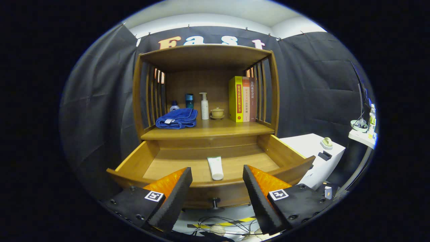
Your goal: Pull open the drawer, take out the items inside it, and place them on the countertop above the cabinet.
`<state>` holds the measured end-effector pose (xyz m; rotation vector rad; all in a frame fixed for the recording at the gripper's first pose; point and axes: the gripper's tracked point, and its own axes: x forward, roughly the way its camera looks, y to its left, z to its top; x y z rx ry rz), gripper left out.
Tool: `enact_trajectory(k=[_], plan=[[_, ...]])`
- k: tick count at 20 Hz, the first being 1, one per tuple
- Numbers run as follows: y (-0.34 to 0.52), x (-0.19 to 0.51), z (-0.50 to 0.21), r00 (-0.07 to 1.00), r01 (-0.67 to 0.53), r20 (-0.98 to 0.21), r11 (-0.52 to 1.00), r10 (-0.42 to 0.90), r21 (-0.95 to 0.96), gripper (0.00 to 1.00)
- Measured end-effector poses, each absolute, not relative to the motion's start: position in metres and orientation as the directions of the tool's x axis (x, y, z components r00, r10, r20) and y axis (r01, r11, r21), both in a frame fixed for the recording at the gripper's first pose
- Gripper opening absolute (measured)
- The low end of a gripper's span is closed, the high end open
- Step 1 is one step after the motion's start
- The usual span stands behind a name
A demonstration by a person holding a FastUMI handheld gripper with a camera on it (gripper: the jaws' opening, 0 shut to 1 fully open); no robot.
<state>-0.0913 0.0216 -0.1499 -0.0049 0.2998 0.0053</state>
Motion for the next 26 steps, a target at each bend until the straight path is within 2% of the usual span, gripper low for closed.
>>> enact_trajectory(k=[5,11,14,22,26], plan=[[0.031,-0.035,-0.135,0.949,-0.038,-0.313,0.999,0.029,-0.024,0.99],[0.057,0.038,-0.156,0.871,-0.124,-0.48,0.992,0.109,0.001,0.99],[0.063,0.071,-0.167,0.829,-0.14,-0.548,0.99,0.109,-0.015,0.99],[0.057,0.099,-0.272,0.647,-0.137,-0.761,0.988,0.04,-0.065,0.99],[0.05,0.1,-0.313,0.582,-0.136,-0.813,0.986,0.005,-0.091,0.99]])
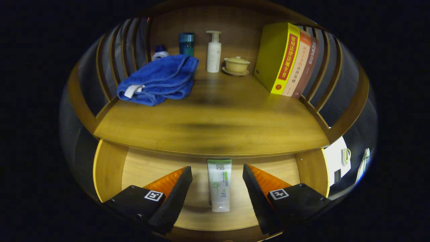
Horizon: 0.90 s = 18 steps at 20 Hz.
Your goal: Pull open the drawer, take out the items inside it, and place them on the countertop above the cabinet.
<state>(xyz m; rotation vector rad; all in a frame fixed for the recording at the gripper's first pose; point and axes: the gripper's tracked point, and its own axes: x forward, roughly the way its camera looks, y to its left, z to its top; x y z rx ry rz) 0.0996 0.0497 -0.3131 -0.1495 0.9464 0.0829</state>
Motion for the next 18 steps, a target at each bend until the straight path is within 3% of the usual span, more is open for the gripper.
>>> enact_trajectory(k=[14,18], plan=[[0.03,0.057,-0.382,0.376,-0.075,-0.927,0.996,-0.009,-0.04,0.96],[0.028,0.064,-0.388,0.391,-0.069,-0.92,0.997,-0.008,-0.038,0.67]])
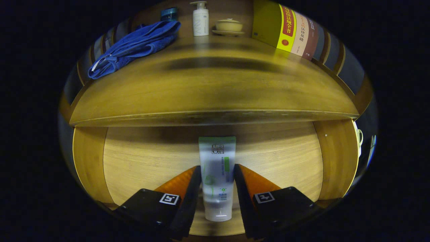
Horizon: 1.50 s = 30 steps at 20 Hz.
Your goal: Pull open the drawer, take out the items inside it, and place them on the countertop above the cabinet.
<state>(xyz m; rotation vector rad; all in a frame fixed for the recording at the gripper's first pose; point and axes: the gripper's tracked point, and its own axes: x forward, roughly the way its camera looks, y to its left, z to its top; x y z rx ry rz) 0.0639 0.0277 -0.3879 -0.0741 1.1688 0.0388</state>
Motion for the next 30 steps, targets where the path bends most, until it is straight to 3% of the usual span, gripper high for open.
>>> enact_trajectory(k=[5,17,30], plan=[[0.032,0.068,-0.371,0.442,-0.074,-0.897,0.997,0.006,-0.03,0.46],[0.035,0.052,-0.302,0.495,-0.088,-0.868,0.996,0.048,0.005,0.46],[0.016,0.114,-0.183,0.605,-0.092,-0.795,0.995,0.038,-0.023,0.46]])
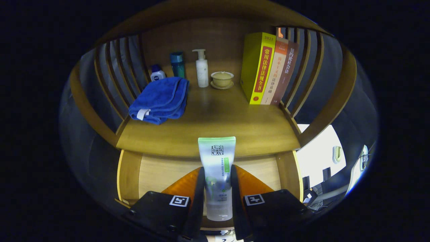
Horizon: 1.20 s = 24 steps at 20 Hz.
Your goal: Pull open the drawer, take out the items inside it, and place them on the countertop above the cabinet.
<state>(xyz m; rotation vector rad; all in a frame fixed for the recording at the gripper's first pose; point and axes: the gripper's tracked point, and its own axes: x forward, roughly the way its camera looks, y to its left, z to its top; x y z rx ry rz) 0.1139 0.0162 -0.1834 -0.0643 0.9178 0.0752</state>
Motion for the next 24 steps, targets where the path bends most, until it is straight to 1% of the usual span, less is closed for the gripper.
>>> enact_trajectory(k=[7,15,20,22,24], plan=[[0.02,0.173,-0.187,0.611,-0.089,-0.792,0.994,0.006,-0.062,0.46],[0.021,0.218,-0.249,0.561,-0.065,-0.827,0.993,-0.043,-0.096,0.46],[0.028,0.234,-0.273,0.553,-0.069,-0.832,0.992,-0.049,-0.104,0.47],[0.031,0.234,-0.273,0.552,-0.073,-0.832,0.991,-0.05,-0.108,0.57],[0.034,0.241,-0.262,0.59,-0.082,-0.806,0.99,-0.042,-0.112,0.69]])
